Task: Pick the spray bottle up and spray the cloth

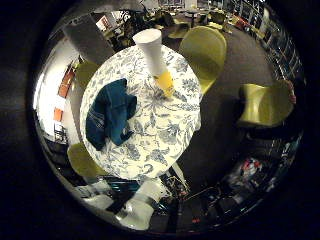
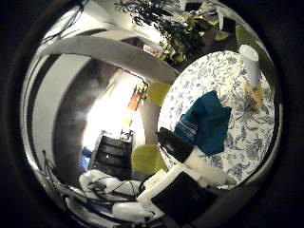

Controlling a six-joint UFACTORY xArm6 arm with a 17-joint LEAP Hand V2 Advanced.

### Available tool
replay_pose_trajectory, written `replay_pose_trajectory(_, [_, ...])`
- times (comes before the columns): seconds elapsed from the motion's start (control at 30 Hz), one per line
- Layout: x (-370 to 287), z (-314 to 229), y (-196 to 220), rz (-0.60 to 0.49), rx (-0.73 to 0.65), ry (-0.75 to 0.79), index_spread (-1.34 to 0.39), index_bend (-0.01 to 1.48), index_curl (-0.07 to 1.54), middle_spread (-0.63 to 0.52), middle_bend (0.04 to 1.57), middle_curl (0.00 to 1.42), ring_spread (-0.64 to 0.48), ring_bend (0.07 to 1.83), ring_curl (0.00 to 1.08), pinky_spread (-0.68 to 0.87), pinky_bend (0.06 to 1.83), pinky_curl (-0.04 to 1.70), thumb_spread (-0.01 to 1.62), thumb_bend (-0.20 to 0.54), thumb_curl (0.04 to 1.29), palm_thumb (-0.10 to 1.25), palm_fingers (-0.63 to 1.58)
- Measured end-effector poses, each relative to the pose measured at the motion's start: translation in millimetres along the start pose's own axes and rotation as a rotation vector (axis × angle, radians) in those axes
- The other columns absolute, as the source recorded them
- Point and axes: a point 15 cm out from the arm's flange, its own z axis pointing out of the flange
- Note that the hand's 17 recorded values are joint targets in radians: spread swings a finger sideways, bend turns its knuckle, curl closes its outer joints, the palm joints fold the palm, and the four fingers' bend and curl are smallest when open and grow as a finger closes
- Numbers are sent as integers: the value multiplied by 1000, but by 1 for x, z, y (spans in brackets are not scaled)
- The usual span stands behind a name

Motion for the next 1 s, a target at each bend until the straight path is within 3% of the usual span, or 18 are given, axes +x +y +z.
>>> replay_pose_trajectory(0.1, [20, -9, -3, 33, 104, -65, -195, 156, 276, 81, 436, 393, 180, 620, 208, 363, 776, 116, 1059, -18, 326, 633, 122])
replay_pose_trajectory(0.23, [48, 12, 22, 134, 139, -150, -165, 150, 274, 120, 425, 380, 200, 597, 215, 369, 748, 134, 1047, -23, 332, 645, 108])
replay_pose_trajectory(0.43, [86, 12, 36, 199, 187, -183, -150, 148, 266, 130, 446, 377, 208, 592, 230, 371, 712, 153, 1048, -23, 343, 656, 128])
replay_pose_trajectory(1.0, [156, 6, 68, 269, 262, -227, -138, 151, 266, 127, 468, 371, 205, 582, 249, 378, 655, 194, 1052, -23, 354, 682, 155])
